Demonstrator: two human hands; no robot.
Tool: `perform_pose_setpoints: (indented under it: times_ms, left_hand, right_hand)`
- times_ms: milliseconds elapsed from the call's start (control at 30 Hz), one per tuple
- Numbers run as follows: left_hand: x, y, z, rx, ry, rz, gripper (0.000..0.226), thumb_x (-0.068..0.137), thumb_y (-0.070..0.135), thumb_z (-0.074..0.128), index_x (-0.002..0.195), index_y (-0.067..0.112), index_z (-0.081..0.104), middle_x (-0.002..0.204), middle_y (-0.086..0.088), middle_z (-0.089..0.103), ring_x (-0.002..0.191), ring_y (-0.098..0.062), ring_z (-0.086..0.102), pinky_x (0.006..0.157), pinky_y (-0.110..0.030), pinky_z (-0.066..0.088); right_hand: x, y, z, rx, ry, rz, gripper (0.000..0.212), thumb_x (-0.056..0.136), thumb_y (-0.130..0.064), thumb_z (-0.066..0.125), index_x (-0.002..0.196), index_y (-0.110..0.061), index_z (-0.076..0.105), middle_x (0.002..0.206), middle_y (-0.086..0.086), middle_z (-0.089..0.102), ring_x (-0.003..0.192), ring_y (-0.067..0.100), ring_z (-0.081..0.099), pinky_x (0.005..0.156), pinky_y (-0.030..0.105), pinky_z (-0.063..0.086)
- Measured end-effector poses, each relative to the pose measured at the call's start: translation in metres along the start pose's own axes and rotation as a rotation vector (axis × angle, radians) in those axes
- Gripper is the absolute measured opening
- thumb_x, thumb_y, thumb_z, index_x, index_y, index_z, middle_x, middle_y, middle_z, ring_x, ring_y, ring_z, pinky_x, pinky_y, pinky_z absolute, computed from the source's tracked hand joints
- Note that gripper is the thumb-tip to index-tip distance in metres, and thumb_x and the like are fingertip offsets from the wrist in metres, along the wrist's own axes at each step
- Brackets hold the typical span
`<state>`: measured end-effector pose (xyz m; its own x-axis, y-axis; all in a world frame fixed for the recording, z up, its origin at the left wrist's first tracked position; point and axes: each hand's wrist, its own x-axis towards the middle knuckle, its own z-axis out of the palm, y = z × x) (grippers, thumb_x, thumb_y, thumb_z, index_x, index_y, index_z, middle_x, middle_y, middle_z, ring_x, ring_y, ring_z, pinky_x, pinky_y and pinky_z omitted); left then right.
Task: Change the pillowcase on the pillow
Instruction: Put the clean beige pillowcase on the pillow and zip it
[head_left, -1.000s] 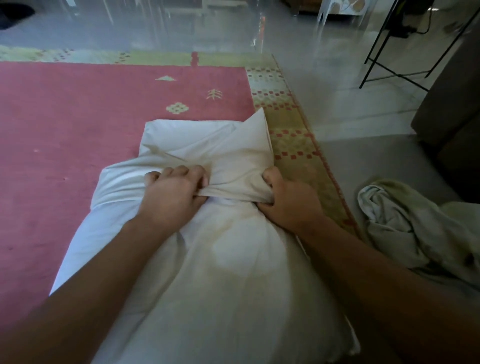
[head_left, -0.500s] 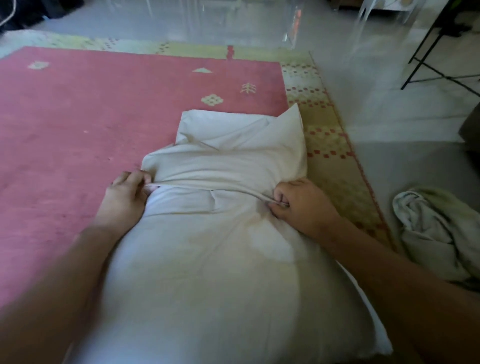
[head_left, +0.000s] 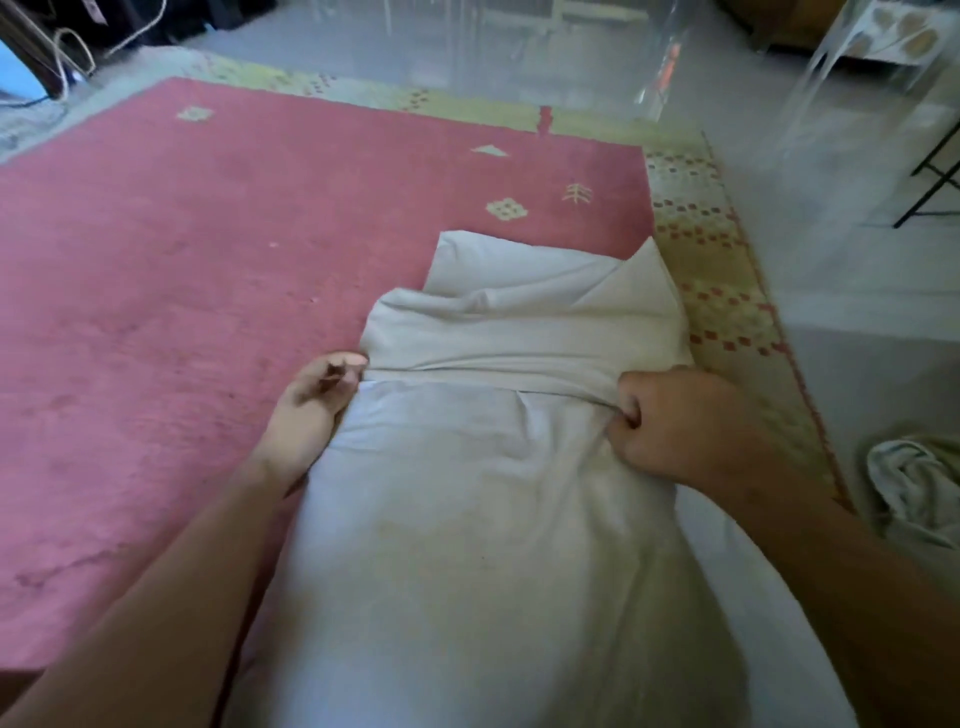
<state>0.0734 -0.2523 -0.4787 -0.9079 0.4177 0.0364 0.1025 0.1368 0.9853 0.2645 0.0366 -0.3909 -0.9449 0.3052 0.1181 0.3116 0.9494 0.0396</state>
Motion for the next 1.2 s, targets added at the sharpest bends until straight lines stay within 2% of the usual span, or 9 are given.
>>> perform_pose_setpoints:
  times_ms: [100,233,367,500,567,667,800,967,1200]
  left_hand:
    - [0.007,-0.011,-0.002,-0.183,-0.012,-0.164,0.02,0.1,0.004,0.055,0.118,0.013,0.055,0.096,0.001,0.065,0.072,0.009,0.062,0.07,-0.009,0.048]
    - [0.012,-0.015,-0.014,-0.337,-0.191,-0.272,0.051,0.075,0.049,0.081,0.109,0.019,0.058,0.089,0.013,0.07,0.08,0.005,0.063,0.081,-0.013,0.05]
    - [0.015,-0.023,-0.013,-0.086,-0.165,-0.19,0.013,0.101,0.001,0.051,0.106,0.011,0.058,0.093,-0.009,0.056,0.083,-0.015,0.052,0.07,-0.017,0.048]
    - [0.014,-0.016,0.002,-0.484,-0.043,-0.151,0.018,0.079,0.003,0.066,0.089,0.013,0.055,0.082,-0.005,0.053,0.071,-0.016,0.047,0.064,-0.028,0.043]
    - [0.015,-0.005,0.012,-0.533,0.027,-0.139,0.019,0.089,-0.003,0.059,0.084,0.013,0.053,0.075,0.002,0.054,0.063,-0.009,0.046,0.058,-0.022,0.043]
    - [0.022,0.007,0.008,-0.357,0.024,-0.035,0.027,0.098,-0.006,0.048,0.08,0.013,0.052,0.064,0.011,0.053,0.056,-0.002,0.045,0.053,-0.017,0.041]
    - [0.034,0.023,-0.015,-0.04,-0.188,0.191,0.018,0.096,0.002,0.052,0.079,0.003,0.052,0.072,0.0,0.047,0.066,-0.006,0.04,0.06,-0.019,0.036]
    - [0.02,0.038,-0.02,0.051,-0.347,0.202,0.026,0.092,0.009,0.048,0.072,0.024,0.056,0.067,0.011,0.053,0.068,-0.006,0.046,0.068,-0.026,0.037]
    - [-0.002,0.062,-0.013,0.056,-0.455,0.166,0.016,0.095,0.01,0.05,0.081,0.011,0.057,0.074,0.007,0.053,0.074,-0.006,0.049,0.071,-0.017,0.04]
  right_hand:
    - [0.01,-0.068,-0.01,0.101,0.137,-0.08,0.033,0.075,-0.055,0.04,0.081,-0.027,0.058,0.061,-0.008,0.06,0.069,0.018,0.06,0.104,0.046,0.028]
    - [0.023,-0.158,0.011,0.136,-0.002,-0.25,0.049,0.081,-0.061,0.048,0.116,-0.029,0.061,0.112,0.002,0.067,0.117,0.026,0.056,0.116,0.062,0.004]
    - [0.042,-0.202,0.026,0.098,-0.076,-0.132,0.059,0.089,-0.056,0.049,0.138,-0.022,0.046,0.14,0.002,0.054,0.151,0.035,0.005,0.114,0.066,-0.01]
    - [0.052,-0.205,0.025,-0.048,0.031,-0.109,0.049,0.091,-0.053,0.051,0.13,-0.025,0.058,0.121,-0.004,0.067,0.151,0.039,-0.004,0.105,0.062,-0.024]
    - [0.055,-0.196,0.023,-0.087,0.097,-0.093,0.04,0.085,-0.058,0.058,0.112,-0.031,0.069,0.101,-0.007,0.072,0.147,0.034,0.022,0.108,0.059,-0.002]
    - [0.06,-0.179,0.022,-0.089,0.26,-0.12,0.024,0.067,-0.051,0.078,0.07,-0.028,0.071,0.066,-0.011,0.066,0.101,0.02,0.06,0.09,0.045,0.023]
    - [0.06,-0.167,0.024,-0.093,0.387,-0.153,0.022,0.06,-0.022,0.083,0.055,-0.023,0.062,0.053,-0.008,0.055,0.064,0.016,0.056,0.084,0.039,0.025]
    - [0.067,-0.132,0.007,-0.065,0.502,0.003,0.014,0.065,-0.029,0.069,0.057,-0.02,0.062,0.052,-0.003,0.055,0.056,0.02,0.054,0.084,0.039,0.027]
    - [0.075,-0.113,0.003,-0.027,0.398,0.114,0.026,0.068,-0.052,0.068,0.063,-0.027,0.063,0.056,-0.011,0.06,0.056,0.014,0.059,0.094,0.038,0.019]
